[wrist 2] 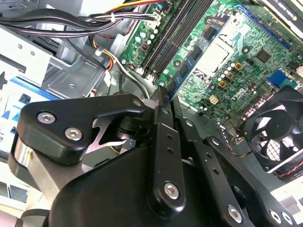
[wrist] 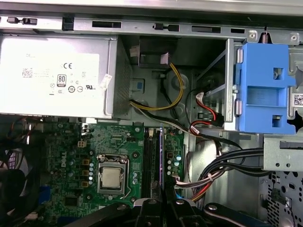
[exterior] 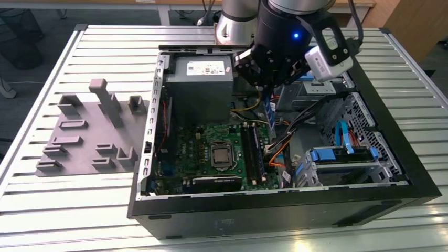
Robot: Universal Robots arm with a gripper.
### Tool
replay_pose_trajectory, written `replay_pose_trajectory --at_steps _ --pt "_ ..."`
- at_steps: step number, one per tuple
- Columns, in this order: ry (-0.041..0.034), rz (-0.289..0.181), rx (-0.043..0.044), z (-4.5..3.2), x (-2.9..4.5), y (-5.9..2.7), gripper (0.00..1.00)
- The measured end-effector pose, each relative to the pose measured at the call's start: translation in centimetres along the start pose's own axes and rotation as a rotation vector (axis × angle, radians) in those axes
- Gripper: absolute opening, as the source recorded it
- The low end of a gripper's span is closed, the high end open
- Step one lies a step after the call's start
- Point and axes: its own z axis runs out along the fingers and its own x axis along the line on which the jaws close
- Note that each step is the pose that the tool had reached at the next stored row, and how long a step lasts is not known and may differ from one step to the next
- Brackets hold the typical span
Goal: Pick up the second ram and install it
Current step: 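Insert the second ram into the second slot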
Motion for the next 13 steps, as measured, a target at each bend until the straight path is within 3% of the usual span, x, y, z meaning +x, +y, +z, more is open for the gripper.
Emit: replay_pose_trajectory --at_steps 13 --pt "-0.0001 0.0 0.0001 0.66 0.0 -0.04 0.14"
